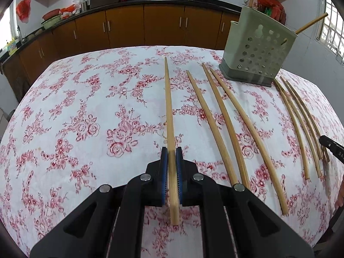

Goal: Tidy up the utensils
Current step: 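Lift both held chopsticks and carry them above the green holder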

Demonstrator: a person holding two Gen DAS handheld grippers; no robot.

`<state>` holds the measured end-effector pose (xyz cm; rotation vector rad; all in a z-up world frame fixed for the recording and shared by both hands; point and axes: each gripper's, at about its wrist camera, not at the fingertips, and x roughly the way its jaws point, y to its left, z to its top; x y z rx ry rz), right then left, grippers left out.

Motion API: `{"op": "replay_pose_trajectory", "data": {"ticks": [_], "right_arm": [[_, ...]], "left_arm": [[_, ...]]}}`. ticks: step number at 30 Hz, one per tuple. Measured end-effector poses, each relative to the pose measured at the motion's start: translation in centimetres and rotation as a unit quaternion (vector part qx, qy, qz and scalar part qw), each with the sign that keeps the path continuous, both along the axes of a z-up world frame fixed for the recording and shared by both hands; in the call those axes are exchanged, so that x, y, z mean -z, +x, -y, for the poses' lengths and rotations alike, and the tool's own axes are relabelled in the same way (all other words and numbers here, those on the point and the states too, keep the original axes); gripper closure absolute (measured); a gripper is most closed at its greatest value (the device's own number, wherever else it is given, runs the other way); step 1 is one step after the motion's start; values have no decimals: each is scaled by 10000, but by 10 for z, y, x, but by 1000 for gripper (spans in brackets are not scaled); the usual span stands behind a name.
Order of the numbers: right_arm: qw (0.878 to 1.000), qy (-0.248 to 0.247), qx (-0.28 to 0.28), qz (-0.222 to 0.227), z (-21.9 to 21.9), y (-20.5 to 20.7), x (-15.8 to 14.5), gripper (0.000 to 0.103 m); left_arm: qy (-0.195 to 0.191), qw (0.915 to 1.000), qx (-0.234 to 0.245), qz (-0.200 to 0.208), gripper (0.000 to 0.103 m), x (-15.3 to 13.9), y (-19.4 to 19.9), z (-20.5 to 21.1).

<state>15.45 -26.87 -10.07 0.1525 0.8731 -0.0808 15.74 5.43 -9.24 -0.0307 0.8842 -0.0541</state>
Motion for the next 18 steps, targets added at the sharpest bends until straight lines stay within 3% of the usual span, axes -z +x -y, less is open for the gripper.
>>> {"op": "replay_pose_trajectory", "data": {"ticks": [4,10,18], "right_arm": [[10000,68,21,16,1,-2,-4,95],[9994,25,53,341,6,-12,-25,95],[9964,37,113,843,13,-18,-61,95]], "left_arm": [[154,9999,64,-39,95,-1,-3,3],[30,9999,44,-107,95,-8,-6,-2],[-100,9989,29,451,95,-52,-16,-10]]}}
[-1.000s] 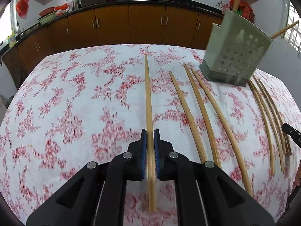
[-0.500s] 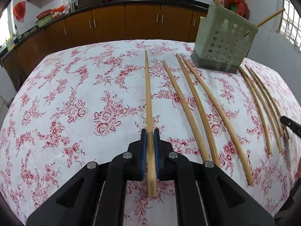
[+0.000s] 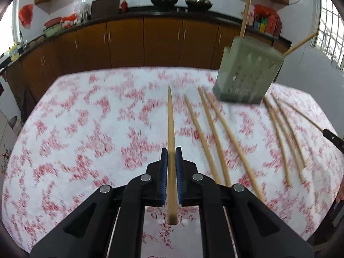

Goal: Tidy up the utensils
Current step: 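Lift both held chopsticks and carry them above the green holder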

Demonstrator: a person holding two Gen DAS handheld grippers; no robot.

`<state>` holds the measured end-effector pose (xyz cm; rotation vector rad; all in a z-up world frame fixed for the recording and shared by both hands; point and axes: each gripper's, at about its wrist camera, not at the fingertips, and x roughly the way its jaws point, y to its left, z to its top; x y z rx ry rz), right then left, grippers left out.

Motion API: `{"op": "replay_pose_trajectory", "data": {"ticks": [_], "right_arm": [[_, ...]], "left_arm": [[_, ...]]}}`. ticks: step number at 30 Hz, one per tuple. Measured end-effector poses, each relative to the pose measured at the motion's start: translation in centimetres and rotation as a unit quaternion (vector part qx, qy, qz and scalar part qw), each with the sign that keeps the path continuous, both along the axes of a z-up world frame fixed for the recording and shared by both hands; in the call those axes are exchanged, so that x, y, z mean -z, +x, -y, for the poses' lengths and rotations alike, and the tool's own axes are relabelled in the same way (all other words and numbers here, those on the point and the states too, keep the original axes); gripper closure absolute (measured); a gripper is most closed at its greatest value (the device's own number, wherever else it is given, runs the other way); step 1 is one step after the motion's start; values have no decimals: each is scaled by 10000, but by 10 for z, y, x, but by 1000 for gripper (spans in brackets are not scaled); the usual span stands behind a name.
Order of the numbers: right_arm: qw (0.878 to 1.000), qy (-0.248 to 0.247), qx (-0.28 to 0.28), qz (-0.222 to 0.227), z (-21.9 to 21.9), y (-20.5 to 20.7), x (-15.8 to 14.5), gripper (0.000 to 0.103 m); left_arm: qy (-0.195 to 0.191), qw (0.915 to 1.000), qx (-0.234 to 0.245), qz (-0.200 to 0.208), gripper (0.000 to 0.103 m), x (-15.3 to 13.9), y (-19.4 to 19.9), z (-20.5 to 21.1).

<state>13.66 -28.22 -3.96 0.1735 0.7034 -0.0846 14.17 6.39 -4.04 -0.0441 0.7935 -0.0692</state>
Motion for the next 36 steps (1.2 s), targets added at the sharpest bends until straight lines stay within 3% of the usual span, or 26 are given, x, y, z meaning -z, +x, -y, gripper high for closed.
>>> {"op": "replay_pose_trajectory", "data": {"ticks": [14,36], "right_arm": [[9979,67,114,636,8,-5,-42,95],[9903,-87,-23,1387,0,3,-104,95]], "left_arm": [[-316,9958,-46,863,95,-62,-4,-3],[-254,9910,-47,1315,96,-95,2,-1]]}}
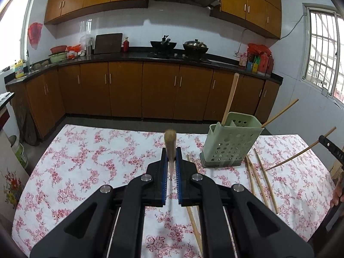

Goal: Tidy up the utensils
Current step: 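Lift both held chopsticks and carry them above the green holder, then open both tools to release the chopsticks into the green holder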

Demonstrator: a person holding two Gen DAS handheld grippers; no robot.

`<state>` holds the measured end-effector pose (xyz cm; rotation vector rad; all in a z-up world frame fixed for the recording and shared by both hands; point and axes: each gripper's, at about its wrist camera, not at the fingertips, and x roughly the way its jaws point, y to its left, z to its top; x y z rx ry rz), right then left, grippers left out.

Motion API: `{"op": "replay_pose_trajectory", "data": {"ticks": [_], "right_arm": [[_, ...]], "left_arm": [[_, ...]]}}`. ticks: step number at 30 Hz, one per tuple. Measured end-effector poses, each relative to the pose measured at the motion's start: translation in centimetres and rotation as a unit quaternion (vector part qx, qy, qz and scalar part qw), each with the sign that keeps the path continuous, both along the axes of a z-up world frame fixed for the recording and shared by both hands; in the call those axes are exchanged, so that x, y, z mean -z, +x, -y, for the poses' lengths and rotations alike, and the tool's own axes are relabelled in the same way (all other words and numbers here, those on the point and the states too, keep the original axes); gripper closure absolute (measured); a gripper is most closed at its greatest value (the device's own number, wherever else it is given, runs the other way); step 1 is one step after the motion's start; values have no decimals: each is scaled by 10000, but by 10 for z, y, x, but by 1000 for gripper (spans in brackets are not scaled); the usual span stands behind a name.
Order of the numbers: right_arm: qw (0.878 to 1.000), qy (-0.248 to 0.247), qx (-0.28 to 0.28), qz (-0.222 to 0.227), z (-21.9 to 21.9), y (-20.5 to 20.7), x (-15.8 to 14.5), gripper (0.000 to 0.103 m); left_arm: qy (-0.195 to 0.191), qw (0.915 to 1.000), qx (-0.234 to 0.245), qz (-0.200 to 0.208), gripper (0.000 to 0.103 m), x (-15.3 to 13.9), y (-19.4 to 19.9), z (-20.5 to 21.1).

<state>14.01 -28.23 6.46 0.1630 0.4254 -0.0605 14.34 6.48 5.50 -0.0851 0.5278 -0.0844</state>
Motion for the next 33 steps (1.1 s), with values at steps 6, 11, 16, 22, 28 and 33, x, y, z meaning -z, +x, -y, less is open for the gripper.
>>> {"op": "replay_pose_trajectory", "data": {"ticks": [6,11,16,22,28,33], "right_arm": [[9993,77,-195,300,0,-6,-37,95],[9968,246,-588,484,-9,-11,-70,95],[9932,331,-901,664,-22,-13,-93,95],[9901,343,-1056,862,-40,5,-110,95],[9916,300,-1091,629,-55,48,-99,95],[9929,322,-1090,358,-62,77,-80,95]], "left_arm": [[12,9996,165,237,96,-27,-3,7],[-74,9983,358,463,96,-52,-6,20],[-149,9953,512,812,96,-78,-5,41],[-283,9898,491,1310,96,-111,6,67],[-415,9875,288,1491,96,-115,39,82],[-459,9906,225,1266,96,-93,65,89]]}}
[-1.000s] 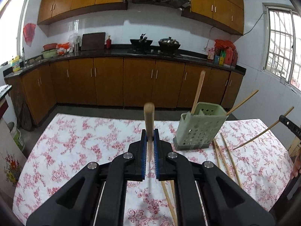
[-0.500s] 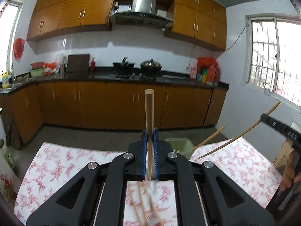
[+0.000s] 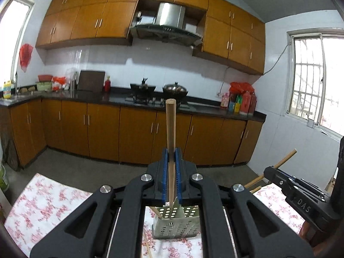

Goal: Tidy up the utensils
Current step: 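Open both tools to release the chopsticks into the green holder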

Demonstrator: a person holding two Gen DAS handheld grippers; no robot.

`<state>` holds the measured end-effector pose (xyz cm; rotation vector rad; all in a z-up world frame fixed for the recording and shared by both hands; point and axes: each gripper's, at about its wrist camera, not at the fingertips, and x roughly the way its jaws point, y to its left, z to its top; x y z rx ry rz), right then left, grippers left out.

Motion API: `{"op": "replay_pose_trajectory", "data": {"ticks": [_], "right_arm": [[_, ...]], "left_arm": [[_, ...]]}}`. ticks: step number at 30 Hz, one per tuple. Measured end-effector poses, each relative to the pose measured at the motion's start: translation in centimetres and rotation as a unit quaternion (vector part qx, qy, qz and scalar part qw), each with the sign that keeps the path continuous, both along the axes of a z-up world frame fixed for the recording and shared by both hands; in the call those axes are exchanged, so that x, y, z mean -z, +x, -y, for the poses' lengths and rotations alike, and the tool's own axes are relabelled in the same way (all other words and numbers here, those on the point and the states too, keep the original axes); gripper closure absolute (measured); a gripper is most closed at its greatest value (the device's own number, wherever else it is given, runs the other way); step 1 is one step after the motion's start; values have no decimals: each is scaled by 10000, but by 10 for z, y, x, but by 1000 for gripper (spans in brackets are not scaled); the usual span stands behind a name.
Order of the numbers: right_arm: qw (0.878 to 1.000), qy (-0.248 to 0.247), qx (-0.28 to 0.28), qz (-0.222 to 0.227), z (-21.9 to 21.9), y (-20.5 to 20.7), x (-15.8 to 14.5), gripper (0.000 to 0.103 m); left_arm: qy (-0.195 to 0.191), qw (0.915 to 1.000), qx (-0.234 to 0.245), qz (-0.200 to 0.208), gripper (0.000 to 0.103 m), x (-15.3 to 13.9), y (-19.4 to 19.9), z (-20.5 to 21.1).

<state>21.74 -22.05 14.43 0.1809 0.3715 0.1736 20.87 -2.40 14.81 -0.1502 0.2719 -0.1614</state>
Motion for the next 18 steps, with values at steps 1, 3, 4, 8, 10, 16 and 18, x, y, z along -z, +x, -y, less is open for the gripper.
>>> {"op": "replay_pose_trajectory", "data": {"ticks": [1,3,4,8,10,16,18], "right_arm": [[10000,15,-11,-38,-1,4,3,95],[9999,34,-13,-140,-1,13,10,95],[9998,34,-15,-183,-2,17,13,95],[9995,22,-19,-303,-5,28,23,95],[9994,28,-19,-334,-5,31,26,95],[9996,39,32,-283,-4,28,27,93],[9997,52,57,-233,-2,23,25,93]], "left_arm": [[3,10000,-20,-37,96,5,2,0],[2,9999,-10,-146,96,14,9,2],[6,9998,-5,-206,96,18,11,2],[43,9994,67,-324,96,28,13,3],[71,9992,117,-367,96,30,13,4],[73,9989,125,-439,94,27,9,2],[64,9991,88,-421,94,24,8,-1]]}}
